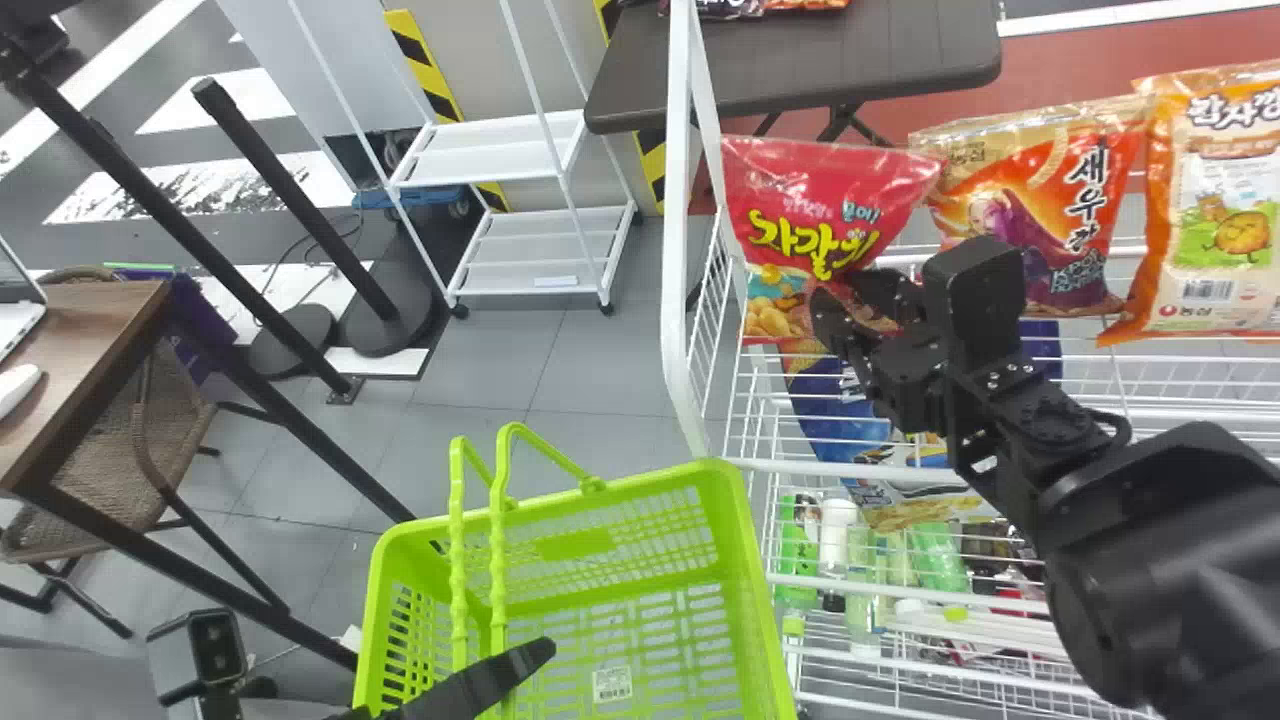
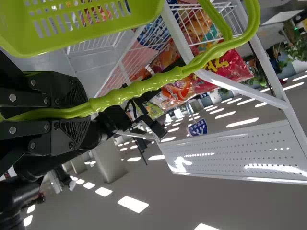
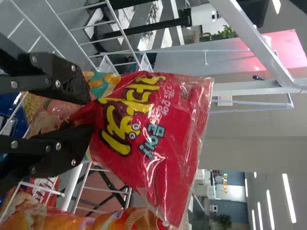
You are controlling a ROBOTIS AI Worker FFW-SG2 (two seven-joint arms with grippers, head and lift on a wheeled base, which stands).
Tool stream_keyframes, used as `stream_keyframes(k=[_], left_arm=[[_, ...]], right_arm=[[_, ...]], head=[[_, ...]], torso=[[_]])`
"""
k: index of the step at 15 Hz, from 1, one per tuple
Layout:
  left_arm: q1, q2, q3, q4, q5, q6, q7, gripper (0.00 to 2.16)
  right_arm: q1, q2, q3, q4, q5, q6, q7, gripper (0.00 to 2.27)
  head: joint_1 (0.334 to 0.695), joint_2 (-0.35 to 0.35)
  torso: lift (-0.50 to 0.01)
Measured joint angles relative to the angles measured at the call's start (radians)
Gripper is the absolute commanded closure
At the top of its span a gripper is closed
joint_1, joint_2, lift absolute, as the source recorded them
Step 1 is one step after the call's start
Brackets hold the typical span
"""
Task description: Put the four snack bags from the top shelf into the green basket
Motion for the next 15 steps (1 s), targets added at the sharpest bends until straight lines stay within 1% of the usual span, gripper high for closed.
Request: stream_keyframes(k=[3,5,8,11,13,15], left_arm=[[0.000,0.000,0.000,0.002,0.001,0.000,0.000,2.15],[0.000,0.000,0.002,0.002,0.004,0.000,0.000,2.14],[-0.004,0.000,0.003,0.006,0.008,0.000,0.000,2.15],[-0.009,0.000,0.006,0.009,0.011,0.000,0.000,2.15],[-0.015,0.000,0.009,0.013,0.011,0.000,0.000,2.15],[-0.019,0.000,0.010,0.016,0.011,0.000,0.000,2.14]], right_arm=[[0.019,0.000,-0.011,-0.020,0.008,0.001,-0.003,2.26],[0.053,-0.005,-0.028,-0.081,0.012,0.001,-0.002,2.26],[0.130,-0.022,-0.061,-0.244,0.023,0.032,0.002,2.26],[0.241,-0.030,-0.105,-0.431,0.029,0.116,0.033,2.26],[0.323,-0.038,-0.123,-0.557,0.014,0.197,0.054,2.26],[0.391,-0.062,-0.135,-0.668,-0.035,0.284,0.082,2.26]], head=[[0.695,0.350],[0.695,0.350],[0.695,0.350],[0.695,0.350],[0.695,0.350],[0.695,0.350]], torso=[[0.000],[0.000],[0.000],[0.000],[0.000],[0.000]])
